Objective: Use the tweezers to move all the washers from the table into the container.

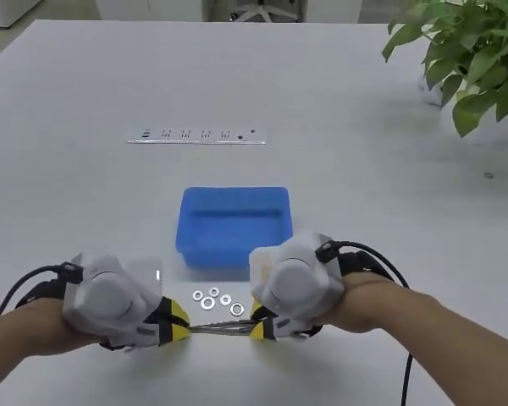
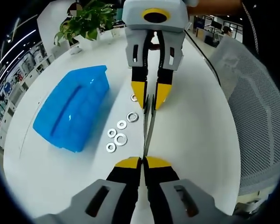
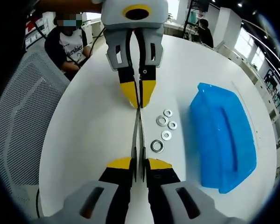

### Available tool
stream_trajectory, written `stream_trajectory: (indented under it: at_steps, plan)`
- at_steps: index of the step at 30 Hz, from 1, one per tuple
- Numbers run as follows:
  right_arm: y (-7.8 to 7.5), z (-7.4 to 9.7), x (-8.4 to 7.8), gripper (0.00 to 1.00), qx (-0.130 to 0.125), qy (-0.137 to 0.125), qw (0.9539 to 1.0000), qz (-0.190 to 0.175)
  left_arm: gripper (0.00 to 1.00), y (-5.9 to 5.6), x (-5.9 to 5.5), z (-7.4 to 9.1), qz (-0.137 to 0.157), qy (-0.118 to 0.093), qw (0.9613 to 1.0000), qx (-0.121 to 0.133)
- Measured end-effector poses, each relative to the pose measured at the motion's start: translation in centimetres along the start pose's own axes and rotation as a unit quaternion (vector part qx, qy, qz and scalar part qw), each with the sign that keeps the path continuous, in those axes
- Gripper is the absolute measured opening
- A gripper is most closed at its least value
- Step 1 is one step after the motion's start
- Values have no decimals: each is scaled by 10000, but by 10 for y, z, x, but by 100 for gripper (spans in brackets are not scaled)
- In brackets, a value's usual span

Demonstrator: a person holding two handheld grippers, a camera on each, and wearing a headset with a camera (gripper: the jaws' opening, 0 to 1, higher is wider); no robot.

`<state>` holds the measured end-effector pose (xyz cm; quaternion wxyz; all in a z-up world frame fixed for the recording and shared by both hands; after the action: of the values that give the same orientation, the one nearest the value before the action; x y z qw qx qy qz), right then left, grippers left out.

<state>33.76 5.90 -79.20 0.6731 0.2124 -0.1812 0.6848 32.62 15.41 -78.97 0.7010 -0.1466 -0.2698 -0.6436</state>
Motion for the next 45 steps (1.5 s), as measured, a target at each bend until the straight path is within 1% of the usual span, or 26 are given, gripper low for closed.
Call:
stream_trajectory:
  at_steps: [3,5,6,8,13,17,19,20,26,31,32,36,37,38,41,45]
  plan:
    - [0,0,0,12,-8,-4,10000,-18,7,0,0,0,8,1,10000,-20]
    - [0,0,0,12,-10,-10,10000,-23,7,-1,0,0,-54,16,10000,-49]
    - [0,0,0,12,-11,-12,10000,-22,6,-1,0,0,-168,24,9998,-62]
    - [0,0,0,12,-13,-14,10000,-22,6,-3,0,0,-188,41,9997,-127]
    - [1,0,-1,12,-24,-24,10000,2,6,-4,1,4,-188,43,9998,-111]
    - [0,0,0,12,-43,-40,10000,22,5,-3,5,10,-171,15,9998,-68]
    - [1,1,0,13,-70,-41,9999,94,5,-3,9,13,-171,-1,9998,-35]
    - [1,1,0,13,-103,-35,9997,220,5,-2,10,15,-175,-12,9998,-22]
    - [1,0,2,15,-123,-57,9995,279,5,0,22,28,-229,-105,9997,60]
    - [1,0,4,15,-138,-130,9995,247,5,2,34,37,-355,-154,9992,103]
    - [1,1,4,15,-137,-139,9995,242,5,3,35,38,-367,-163,9991,103]
    - [0,3,6,15,-151,-224,9994,195,5,6,47,44,-518,-204,9983,176]
    - [0,3,6,15,-156,-243,9994,178,5,7,51,46,-546,-234,9981,184]
    - [0,4,6,15,-156,-252,9994,170,5,8,52,46,-559,-247,9979,190]
    - [0,5,8,15,-159,-352,9992,64,5,10,63,50,-601,-367,9973,214]
    - [-1,7,9,15,-181,-429,9989,-7,6,12,74,53,-657,-485,9963,251]
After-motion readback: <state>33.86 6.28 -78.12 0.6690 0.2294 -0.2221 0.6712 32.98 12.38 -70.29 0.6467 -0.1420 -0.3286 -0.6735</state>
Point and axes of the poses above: the centre of the closed fingertips' face, and the gripper's own axes: z roughly backward along the fingers, y roughly to its left, x roughly out of its top, the point moved 3 cm from there along z, roughly backward along the fingers, and after that the axes turned 9 degrees about -z, right-handed, at the moved point
